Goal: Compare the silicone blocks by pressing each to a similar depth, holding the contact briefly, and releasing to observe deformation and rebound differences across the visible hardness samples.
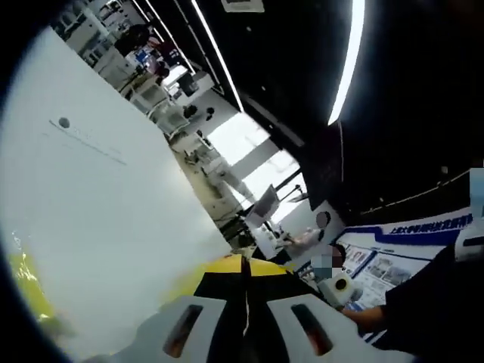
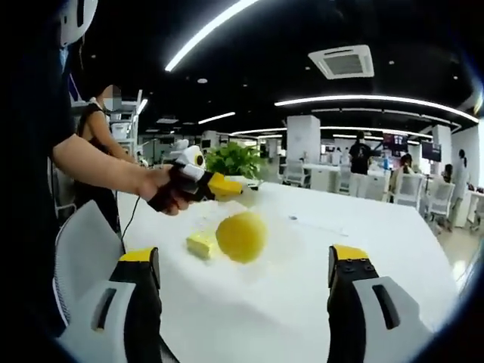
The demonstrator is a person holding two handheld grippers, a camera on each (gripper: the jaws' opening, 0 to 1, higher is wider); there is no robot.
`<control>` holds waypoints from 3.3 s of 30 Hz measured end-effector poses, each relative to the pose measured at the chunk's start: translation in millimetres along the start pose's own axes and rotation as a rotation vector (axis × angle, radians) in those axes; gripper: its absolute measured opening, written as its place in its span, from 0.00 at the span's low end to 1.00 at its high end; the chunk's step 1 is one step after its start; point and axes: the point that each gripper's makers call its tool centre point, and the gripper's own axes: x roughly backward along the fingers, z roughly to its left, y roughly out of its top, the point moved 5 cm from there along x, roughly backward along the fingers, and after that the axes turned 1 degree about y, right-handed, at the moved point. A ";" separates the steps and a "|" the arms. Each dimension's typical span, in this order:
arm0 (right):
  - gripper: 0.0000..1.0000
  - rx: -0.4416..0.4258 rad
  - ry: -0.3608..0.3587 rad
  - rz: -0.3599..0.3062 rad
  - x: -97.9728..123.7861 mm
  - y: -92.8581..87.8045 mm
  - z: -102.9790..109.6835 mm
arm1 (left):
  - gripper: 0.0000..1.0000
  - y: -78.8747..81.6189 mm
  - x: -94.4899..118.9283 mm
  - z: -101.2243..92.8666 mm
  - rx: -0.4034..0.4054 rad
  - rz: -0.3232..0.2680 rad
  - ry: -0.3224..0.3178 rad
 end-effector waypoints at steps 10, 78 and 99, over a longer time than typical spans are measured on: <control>0.85 -0.033 0.018 -0.070 1.1 11.4 -2.8 | 0.00 -6.1 -11.8 38.2 0.122 -0.078 0.089; 0.75 -0.203 -0.186 0.018 43.2 -56.5 19.1 | 0.21 12.2 -1.3 142.7 -0.282 -0.018 0.616; 0.74 -0.179 -0.180 0.019 32.1 -51.0 18.1 | 0.31 25.9 30.4 109.4 -0.639 0.062 0.578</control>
